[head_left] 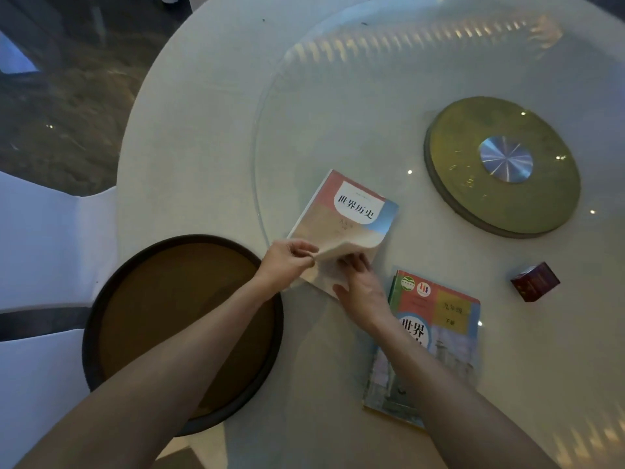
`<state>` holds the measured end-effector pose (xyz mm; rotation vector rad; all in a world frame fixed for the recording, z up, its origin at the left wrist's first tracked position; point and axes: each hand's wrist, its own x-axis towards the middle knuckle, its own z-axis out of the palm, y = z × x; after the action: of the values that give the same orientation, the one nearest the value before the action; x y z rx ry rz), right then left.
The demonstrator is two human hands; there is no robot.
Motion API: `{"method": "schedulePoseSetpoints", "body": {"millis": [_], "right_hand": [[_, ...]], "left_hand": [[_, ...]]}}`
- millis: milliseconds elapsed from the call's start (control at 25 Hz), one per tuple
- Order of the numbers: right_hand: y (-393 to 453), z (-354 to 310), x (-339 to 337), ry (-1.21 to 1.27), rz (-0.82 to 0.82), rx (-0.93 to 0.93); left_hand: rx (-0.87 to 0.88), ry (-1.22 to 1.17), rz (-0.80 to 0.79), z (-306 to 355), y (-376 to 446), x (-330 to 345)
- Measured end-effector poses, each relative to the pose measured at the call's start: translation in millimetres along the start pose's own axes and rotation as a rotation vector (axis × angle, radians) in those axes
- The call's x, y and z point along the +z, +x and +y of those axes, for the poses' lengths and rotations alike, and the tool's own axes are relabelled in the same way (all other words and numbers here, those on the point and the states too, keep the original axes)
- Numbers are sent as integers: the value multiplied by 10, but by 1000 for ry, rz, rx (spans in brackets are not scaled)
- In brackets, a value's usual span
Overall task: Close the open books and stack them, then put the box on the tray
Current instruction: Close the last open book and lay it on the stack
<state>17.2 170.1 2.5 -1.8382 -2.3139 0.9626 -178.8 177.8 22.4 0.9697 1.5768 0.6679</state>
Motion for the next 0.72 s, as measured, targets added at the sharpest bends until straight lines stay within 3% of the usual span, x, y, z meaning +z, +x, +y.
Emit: {"method": "schedulePoseSetpoints", "body": {"millis": [120, 240, 360, 520, 720], "right_hand": [[-214, 52, 42, 91, 6, 105], [-367, 91, 60, 183, 21, 210], [-444, 58, 26, 396, 163, 360], [-472, -23, -13, 705, 281, 528], [-470, 10, 36, 589, 187, 533]], "left_hand": [[-12, 132, -104, -68, -83, 71], [5, 241, 106, -109, -75, 81], [-19, 342, 249, -101, -47, 74], [-130, 201, 155, -31, -76, 157], [-140, 136, 11, -15, -162, 114]]}}
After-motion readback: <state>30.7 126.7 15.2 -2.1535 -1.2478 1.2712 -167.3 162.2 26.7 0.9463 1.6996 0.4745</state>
